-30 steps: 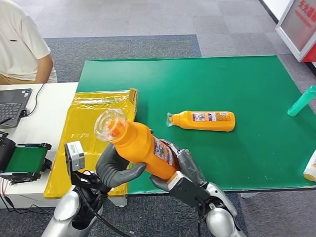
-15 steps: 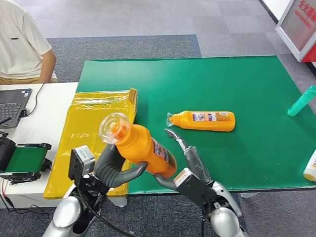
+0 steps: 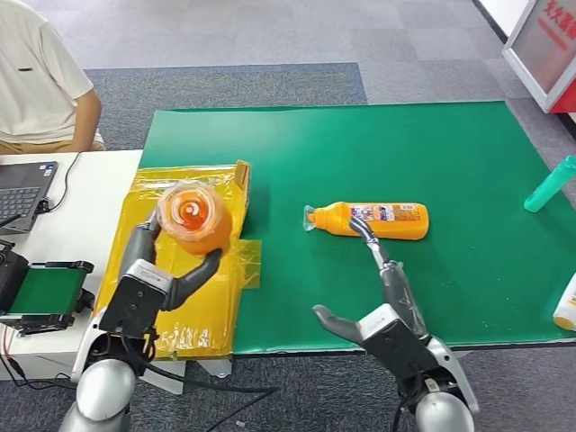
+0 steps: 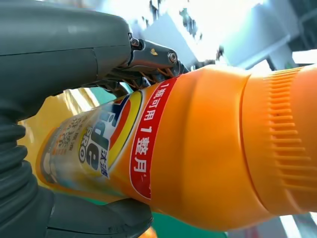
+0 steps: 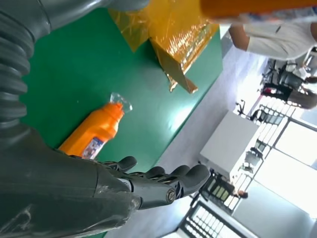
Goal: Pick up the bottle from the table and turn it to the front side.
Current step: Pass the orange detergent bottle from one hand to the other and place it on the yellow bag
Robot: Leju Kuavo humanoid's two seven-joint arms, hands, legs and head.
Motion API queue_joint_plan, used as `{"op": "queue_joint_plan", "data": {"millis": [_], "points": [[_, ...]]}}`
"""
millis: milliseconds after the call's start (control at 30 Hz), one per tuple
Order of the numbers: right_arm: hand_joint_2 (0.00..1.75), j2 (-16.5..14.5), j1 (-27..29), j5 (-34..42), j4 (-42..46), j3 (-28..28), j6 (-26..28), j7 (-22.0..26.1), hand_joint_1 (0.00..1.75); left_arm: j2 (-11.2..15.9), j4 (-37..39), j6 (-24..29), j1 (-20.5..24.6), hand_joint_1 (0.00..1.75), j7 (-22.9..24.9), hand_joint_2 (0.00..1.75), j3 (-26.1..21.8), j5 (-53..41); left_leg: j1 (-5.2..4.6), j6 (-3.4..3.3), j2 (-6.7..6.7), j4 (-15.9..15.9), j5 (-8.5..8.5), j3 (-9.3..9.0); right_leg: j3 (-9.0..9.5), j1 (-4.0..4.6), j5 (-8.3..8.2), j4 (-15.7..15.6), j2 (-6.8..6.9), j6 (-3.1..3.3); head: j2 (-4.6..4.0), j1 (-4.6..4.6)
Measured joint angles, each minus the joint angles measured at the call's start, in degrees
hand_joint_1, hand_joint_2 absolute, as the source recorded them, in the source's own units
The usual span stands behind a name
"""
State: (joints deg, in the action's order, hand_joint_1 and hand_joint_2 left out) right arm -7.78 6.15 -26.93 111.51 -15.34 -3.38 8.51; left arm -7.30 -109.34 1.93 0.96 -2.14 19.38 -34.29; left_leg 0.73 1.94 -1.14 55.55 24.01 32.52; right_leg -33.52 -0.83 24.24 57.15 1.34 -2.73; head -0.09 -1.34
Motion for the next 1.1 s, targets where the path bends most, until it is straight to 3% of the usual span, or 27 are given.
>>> {"op": "queue_joint_plan", "data": {"millis": [133, 467, 667, 967, 1100], "points": [[1.75, -0.6, 1.5, 0.1, 4.3, 1.5, -0.7, 0.6, 0.00, -0.6, -1.3, 1.2, 0.0, 1.75, 0.6, 1.75, -3.8, -14.0, 0.00, 0.00, 0.00, 0.0, 0.00, 0.00, -0.01, 0.00, 0.00, 0.0, 0.00, 0.00, 0.00, 0.01], [1.75, -1.3, 2.2, 1.2, 10.7, 2.1, -1.9, 1.8, 0.00, -1.2, -1.2, 1.0, 1.5, 1.75, 2.4, 1.75, -8.9, -32.1, 0.00, 0.02, 0.00, 0.0, -0.03, 0.00, -0.02, 0.00, -0.04, 0.0, 0.00, 0.03, -0.01, -0.01], [1.75, -1.4, 2.2, 6.7, 13.9, 2.0, -4.4, 2.7, 0.00, 0.0, 1.6, -2.2, 3.9, 1.75, 5.1, 1.75, -10.9, -46.9, 0.00, 0.03, 0.00, 0.0, -0.03, -0.01, -0.02, 0.00, -0.04, 0.0, 0.00, 0.03, 0.00, 0.00], [1.75, -1.4, 3.6, 7.9, 18.7, 2.2, -5.1, 4.0, 0.00, 3.7, 14.5, -4.0, 8.3, 1.75, 6.5, 1.75, -13.5, -54.5, 0.00, 0.01, 0.00, 0.0, -0.09, 0.00, -0.05, 0.00, -0.05, 0.0, -0.01, 0.04, 0.00, 0.00], [1.75, -1.4, 4.1, 8.5, 20.1, 2.8, -5.1, 5.2, 0.00, 4.1, 18.7, -4.1, 9.4, 1.75, 6.0, 1.75, -13.6, -54.6, 0.00, 0.00, 0.00, 0.0, -0.09, 0.03, -0.06, 0.00, -0.05, 0.0, -0.01, 0.04, -0.01, 0.00]]}}
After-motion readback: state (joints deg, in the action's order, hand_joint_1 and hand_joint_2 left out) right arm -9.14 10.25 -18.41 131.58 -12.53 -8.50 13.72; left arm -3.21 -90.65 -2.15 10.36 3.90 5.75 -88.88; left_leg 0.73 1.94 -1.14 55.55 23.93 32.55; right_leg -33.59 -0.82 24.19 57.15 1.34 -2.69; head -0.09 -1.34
